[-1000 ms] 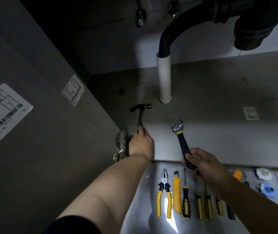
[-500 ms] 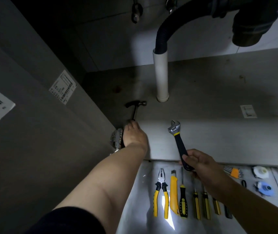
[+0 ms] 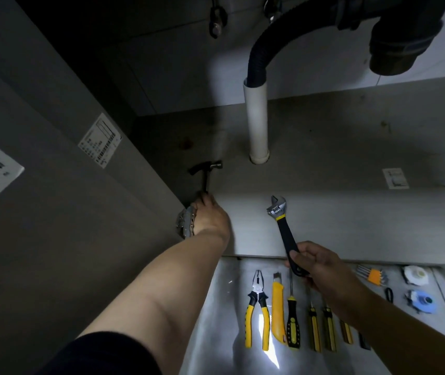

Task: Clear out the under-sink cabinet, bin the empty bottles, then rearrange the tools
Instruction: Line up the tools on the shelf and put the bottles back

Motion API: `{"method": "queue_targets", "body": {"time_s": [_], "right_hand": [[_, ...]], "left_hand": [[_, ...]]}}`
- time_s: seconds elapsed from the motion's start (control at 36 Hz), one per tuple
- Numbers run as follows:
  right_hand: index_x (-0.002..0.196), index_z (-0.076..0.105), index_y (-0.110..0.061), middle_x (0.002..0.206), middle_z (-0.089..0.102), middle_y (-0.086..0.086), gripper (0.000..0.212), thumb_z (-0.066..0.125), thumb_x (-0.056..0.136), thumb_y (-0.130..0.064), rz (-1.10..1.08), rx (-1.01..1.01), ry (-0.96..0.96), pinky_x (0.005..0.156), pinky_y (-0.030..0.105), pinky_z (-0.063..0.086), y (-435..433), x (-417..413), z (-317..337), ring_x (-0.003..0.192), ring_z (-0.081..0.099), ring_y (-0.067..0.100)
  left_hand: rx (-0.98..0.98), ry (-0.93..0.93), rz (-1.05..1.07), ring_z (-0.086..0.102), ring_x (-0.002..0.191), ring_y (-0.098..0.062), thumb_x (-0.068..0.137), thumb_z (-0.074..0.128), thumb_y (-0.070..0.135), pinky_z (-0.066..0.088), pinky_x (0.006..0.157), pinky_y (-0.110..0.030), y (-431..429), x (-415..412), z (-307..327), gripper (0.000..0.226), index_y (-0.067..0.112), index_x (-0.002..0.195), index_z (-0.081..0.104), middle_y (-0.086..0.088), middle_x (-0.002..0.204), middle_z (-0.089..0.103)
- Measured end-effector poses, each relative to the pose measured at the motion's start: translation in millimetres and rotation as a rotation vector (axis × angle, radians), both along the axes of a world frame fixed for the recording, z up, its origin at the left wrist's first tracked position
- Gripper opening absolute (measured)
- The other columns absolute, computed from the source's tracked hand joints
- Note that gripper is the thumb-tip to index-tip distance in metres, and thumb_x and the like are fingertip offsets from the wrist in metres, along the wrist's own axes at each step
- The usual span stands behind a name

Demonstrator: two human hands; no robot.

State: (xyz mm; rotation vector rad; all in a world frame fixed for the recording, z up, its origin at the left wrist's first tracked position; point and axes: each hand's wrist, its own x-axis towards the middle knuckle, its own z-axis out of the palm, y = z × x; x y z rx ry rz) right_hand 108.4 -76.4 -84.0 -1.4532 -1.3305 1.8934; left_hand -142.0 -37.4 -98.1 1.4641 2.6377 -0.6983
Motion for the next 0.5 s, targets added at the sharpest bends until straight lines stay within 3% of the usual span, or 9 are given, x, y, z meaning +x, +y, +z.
{"method": "queue_targets", "body": {"time_s": [0.28,0.5], "right_hand": [[0.103,0.069,-0.015,0.09,0.077,0.001,0.013,0.058,0.1,-0.022,0.005,-0.007,0.017,0.07,0.029,0.044,-1.6,-3.7,-3.8,0.081,0.064,0.014],[0.104,0.068,-0.016,0.088,0.076,0.001,0.013,0.057,0.101,-0.021,0.019,0.008,0.053,0.067,0.028,0.043,-2.4,-3.1,-3.2,0.063,0.061,-0.002]], "left_hand": [[0.014,-0.004,-0.068,0.024,0.145,-0.04,0.102,0.024,0.006,0.025,0.119,-0.043,-10.6,0.1,-7.0,0.06,-0.009,0.156,0.003,-0.028,0.164,0.006],[0.004,0.014,-0.066,0.026,0.145,-0.036,0.104,0.023,0.006,0.02,0.121,-0.04,-15.9,4.0,-2.4,0.059,-0.004,0.158,0.001,-0.025,0.165,0.004]]}}
